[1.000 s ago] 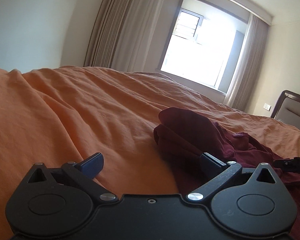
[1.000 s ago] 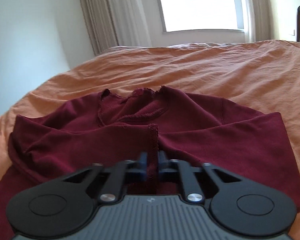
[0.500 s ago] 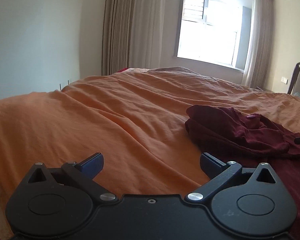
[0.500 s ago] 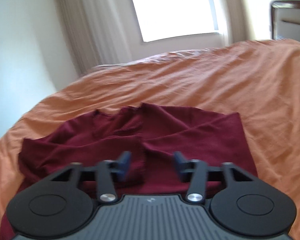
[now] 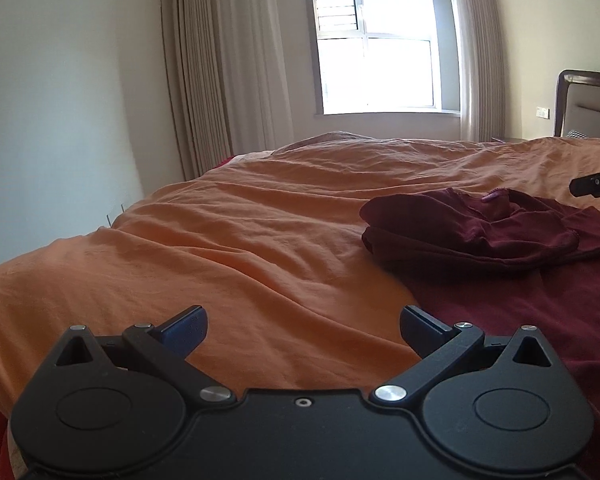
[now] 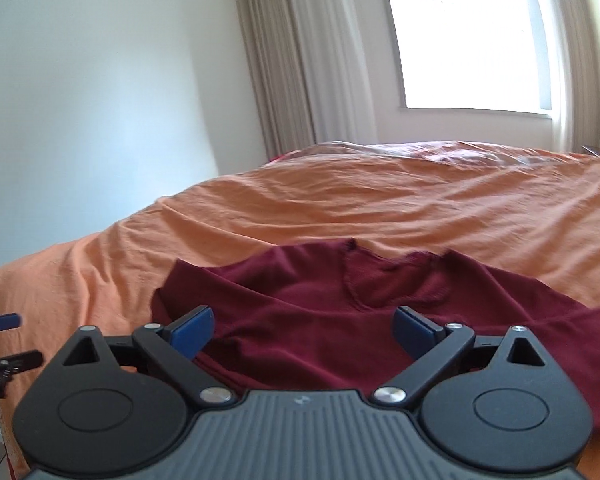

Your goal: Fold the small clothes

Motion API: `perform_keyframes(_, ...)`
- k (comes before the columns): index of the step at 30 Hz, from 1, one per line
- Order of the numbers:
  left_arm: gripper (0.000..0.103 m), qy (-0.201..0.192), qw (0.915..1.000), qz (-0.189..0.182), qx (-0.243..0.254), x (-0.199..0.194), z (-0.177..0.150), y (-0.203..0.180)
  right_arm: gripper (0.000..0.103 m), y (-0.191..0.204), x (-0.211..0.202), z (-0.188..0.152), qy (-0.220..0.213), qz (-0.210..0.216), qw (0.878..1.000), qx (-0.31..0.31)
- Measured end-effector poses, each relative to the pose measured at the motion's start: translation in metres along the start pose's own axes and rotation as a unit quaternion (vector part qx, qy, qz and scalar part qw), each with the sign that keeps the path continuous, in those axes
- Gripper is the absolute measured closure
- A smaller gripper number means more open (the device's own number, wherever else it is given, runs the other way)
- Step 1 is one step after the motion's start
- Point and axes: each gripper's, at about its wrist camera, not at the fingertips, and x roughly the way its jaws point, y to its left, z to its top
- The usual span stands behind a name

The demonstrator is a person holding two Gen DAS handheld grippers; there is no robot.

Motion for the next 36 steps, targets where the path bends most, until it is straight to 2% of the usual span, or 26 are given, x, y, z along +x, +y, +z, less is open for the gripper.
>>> perform_keyframes(2, 0.001, -0.005, 0.9999, -0.01, -0.001, 0.015, 0.0, 0.004, 0.005, 0.014, 0.017, 0.011, -0.004, 0.016, 1.0, -0.021)
perform_keyframes(6, 0.001, -0.025, 0.998, -0.042, 0.039, 0.047, 0.006, 0.008, 0.007, 0.053, 0.068, 0.042, 0.005, 0.051, 0.995, -0.085)
perform_keyframes(8, 0.001, -0.033, 0.9955, -0.066, 0.059, 0.066, 0.009, 0.012, 0.015, 0.074, 0.102, 0.059, 0.026, 0.066, 0.993, -0.099)
perform_keyframes(10, 0.001, -0.032, 0.9926, -0.088, 0.077, 0.086, 0.012, 0.016, 0.033, 0.093, 0.137, 0.073, 0.068, 0.073, 0.99, -0.099)
perform_keyframes(12, 0.005, -0.024, 0.9914, -0.099, 0.081, 0.106, 0.014, 0.022, 0.034, 0.108, 0.163, 0.078, 0.11, 0.078, 0.985, -0.107)
perform_keyframes(14, 0.008, -0.005, 0.9903, -0.117, 0.075, 0.124, 0.019, 0.028, 0.034, 0.116, 0.171, 0.077, 0.128, 0.081, 0.981, -0.119)
perform_keyframes(18, 0.014, 0.022, 0.9844, -0.165, 0.059, 0.148, 0.031, 0.029, 0.034, 0.119, 0.17, 0.074, 0.127, 0.107, 0.978, -0.129)
perform_keyframes(21, 0.014, 0.012, 0.9815, -0.168, 0.09, 0.155, 0.04, 0.016, 0.035, 0.125, 0.184, 0.079, 0.142, 0.108, 0.972, -0.151)
perform_keyframes(23, 0.016, 0.001, 0.9787, -0.169, 0.116, 0.16, 0.046, 0.009, 0.039, 0.13, 0.198, 0.079, 0.166, 0.112, 0.967, -0.159)
perform_keyframes(26, 0.017, -0.004, 0.9736, -0.182, 0.138, 0.167, 0.051, 0.001, 0.05, 0.133, 0.212, 0.071, 0.211, 0.111, 0.956, -0.171)
perform_keyframes(28, 0.02, 0.006, 0.9694, -0.193, 0.152, 0.173, 0.051, -0.004, 0.056, 0.131, 0.218, 0.067, 0.224, 0.109, 0.953, -0.175)
perform_keyframes(30, 0.024, 0.016, 0.9672, -0.199, 0.157, 0.178, 0.051, -0.007, 0.069, 0.125, 0.221, 0.068, 0.226, 0.116, 0.954, -0.157)
perform_keyframes(31, 0.025, 0.021, 0.9666, -0.201, 0.157, 0.18, 0.052, -0.007, 0.082, 0.122, 0.223, 0.069, 0.23, 0.117, 0.955, -0.146)
perform_keyframes(32, 0.025, 0.023, 0.9666, -0.202, 0.156, 0.182, 0.053, -0.008, 0.088, 0.118, 0.225, 0.07, 0.233, 0.12, 0.956, -0.136)
perform_keyframes(34, 0.028, 0.027, 0.966, -0.207, 0.153, 0.184, 0.056, -0.008, 0.096, 0.11, 0.224, 0.075, 0.228, 0.134, 0.957, -0.116)
perform_keyframes(36, 0.029, 0.032, 0.9643, -0.214, 0.152, 0.187, 0.06, -0.009, 0.097, 0.1, 0.22, 0.083, 0.218, 0.156, 0.959, -0.094)
